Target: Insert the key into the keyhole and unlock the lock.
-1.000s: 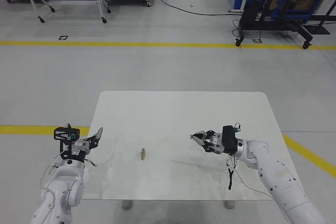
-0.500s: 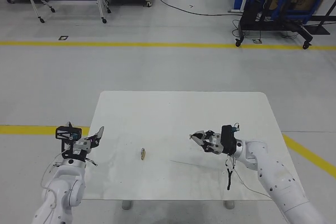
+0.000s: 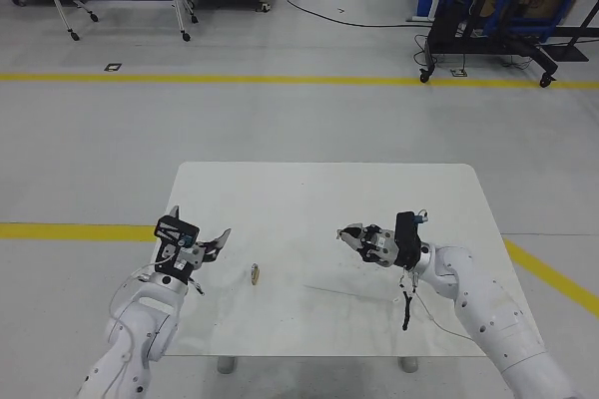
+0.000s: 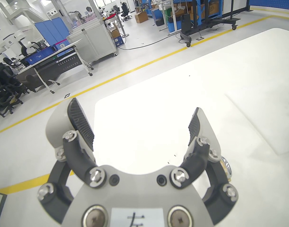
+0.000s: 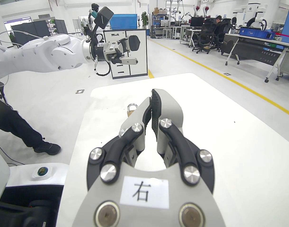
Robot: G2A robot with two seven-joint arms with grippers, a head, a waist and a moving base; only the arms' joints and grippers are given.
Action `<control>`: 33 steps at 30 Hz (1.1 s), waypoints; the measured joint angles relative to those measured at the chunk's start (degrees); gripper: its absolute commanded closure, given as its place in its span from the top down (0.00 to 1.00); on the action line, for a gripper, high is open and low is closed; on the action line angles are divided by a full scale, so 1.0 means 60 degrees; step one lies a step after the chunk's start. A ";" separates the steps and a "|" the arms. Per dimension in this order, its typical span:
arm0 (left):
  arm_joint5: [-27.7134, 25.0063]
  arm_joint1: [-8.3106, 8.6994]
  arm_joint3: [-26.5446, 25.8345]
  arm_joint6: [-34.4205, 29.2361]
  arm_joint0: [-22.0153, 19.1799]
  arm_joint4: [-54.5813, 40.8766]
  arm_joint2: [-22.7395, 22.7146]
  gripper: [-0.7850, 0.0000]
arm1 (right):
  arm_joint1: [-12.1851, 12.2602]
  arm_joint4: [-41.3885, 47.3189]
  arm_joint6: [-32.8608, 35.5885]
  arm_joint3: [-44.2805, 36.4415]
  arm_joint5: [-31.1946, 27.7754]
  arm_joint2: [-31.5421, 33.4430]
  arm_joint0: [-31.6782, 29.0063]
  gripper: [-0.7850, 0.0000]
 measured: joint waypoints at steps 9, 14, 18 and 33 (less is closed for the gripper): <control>-0.5823 0.0141 0.0900 -0.1587 -0.1086 -0.5872 0.0154 1.00 | 0.0009 0.2372 0.0998 -0.0004 -0.0074 -0.0629 0.0119 0.00; -0.8252 0.0231 0.2431 -0.3969 -0.2802 -1.0040 0.1722 1.00 | 0.0165 0.4737 0.2082 -0.0064 -0.0074 -0.1396 0.0323 0.00; -0.8356 0.0317 0.3824 -0.6630 -0.4575 -1.4277 0.3490 1.00 | 0.0387 0.6857 0.3171 -0.0179 -0.0074 -0.1706 0.0504 0.00; -0.8350 0.0246 0.7287 -0.7502 -0.7853 -1.8012 0.7265 0.80 | 0.1060 1.1212 0.6440 -0.0688 -0.0074 -0.1809 0.0477 0.00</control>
